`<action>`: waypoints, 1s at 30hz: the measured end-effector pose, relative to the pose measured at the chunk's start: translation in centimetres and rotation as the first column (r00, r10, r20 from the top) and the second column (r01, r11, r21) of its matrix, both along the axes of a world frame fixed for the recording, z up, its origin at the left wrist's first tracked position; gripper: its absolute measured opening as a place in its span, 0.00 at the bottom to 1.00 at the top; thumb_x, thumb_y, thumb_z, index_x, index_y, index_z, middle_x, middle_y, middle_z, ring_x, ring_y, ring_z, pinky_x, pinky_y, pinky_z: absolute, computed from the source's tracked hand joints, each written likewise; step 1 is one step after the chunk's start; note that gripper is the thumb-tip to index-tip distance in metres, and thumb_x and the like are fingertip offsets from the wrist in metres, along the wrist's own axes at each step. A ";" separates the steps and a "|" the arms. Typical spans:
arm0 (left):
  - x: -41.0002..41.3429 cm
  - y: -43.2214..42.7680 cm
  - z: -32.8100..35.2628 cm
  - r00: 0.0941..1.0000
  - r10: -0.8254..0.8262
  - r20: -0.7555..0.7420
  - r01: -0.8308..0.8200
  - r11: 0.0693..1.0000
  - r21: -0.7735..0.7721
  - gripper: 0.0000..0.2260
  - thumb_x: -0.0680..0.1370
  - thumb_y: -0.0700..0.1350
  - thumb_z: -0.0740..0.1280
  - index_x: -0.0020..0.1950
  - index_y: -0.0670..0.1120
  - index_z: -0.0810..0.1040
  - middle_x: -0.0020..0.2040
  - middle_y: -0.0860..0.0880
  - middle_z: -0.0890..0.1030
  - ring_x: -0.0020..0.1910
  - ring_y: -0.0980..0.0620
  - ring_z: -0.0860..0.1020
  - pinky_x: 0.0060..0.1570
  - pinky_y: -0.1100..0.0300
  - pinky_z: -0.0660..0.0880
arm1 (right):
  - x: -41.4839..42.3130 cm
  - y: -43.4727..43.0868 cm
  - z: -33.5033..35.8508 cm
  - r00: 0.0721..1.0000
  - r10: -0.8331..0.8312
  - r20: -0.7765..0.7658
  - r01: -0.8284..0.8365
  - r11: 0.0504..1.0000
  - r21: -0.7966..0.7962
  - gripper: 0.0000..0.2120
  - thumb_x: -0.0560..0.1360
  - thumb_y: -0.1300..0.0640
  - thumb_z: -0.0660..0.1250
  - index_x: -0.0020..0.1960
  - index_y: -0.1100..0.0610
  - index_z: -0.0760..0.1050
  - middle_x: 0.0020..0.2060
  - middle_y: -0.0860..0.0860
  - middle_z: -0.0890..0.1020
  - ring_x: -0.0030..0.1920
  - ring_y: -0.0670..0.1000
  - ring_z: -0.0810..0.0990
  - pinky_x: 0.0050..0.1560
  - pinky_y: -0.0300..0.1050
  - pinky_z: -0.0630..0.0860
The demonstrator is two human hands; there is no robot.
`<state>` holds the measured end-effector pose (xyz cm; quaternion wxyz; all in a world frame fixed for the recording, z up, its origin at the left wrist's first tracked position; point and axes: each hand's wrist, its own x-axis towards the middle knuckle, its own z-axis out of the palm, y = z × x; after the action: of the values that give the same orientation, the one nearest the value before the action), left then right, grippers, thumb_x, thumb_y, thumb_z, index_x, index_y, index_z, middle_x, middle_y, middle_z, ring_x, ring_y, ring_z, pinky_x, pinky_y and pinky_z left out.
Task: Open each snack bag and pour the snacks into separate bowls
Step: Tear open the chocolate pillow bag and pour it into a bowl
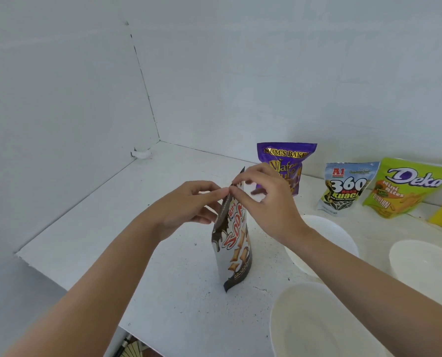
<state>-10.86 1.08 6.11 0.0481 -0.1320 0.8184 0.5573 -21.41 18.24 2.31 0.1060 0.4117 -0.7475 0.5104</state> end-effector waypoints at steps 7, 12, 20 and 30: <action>0.2 0.9 -0.5 1.000 -0.016 0.005 0.016 0.996 0.088 0.21 0.80 0.60 0.66 0.57 0.43 0.81 0.56 0.40 0.84 0.50 0.47 0.81 0.54 0.51 0.74 | 1.2 0.8 1.1 0.585 0.170 0.793 -0.182 0.980 -0.076 0.19 0.76 0.47 0.72 0.48 0.65 0.80 0.41 0.57 0.84 0.41 0.54 0.84 0.48 0.57 0.84; 0.2 1.1 -0.2 1.000 -0.002 0.008 0.002 0.996 0.084 0.20 0.80 0.59 0.66 0.56 0.42 0.80 0.55 0.41 0.84 0.51 0.47 0.81 0.54 0.53 0.76 | 1.1 0.7 1.8 0.371 0.253 0.893 -0.256 0.953 -0.164 0.12 0.77 0.50 0.71 0.49 0.60 0.82 0.43 0.56 0.83 0.43 0.54 0.82 0.53 0.57 0.80; 0.6 0.9 1.0 1.000 -0.007 0.003 0.008 1.000 -0.028 0.16 0.81 0.56 0.66 0.54 0.45 0.85 0.51 0.48 0.87 0.53 0.48 0.85 0.65 0.46 0.77 | 1.1 0.9 2.2 0.362 0.255 0.896 -0.262 0.951 -0.165 0.11 0.76 0.52 0.72 0.50 0.60 0.82 0.43 0.55 0.83 0.44 0.54 0.82 0.51 0.54 0.81; 0.5 1.3 2.5 1.000 -0.016 0.011 0.017 0.996 -0.083 0.11 0.82 0.48 0.67 0.52 0.42 0.85 0.48 0.48 0.88 0.48 0.50 0.87 0.59 0.50 0.80 | 1.1 0.9 3.4 0.327 0.284 0.901 -0.287 0.938 -0.192 0.05 0.77 0.61 0.71 0.44 0.62 0.82 0.40 0.58 0.83 0.43 0.57 0.83 0.51 0.55 0.83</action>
<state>-10.32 2.40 8.63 0.0517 -0.1299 0.8417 0.5216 -20.27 19.11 5.68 -0.4171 0.1842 -0.5958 0.6612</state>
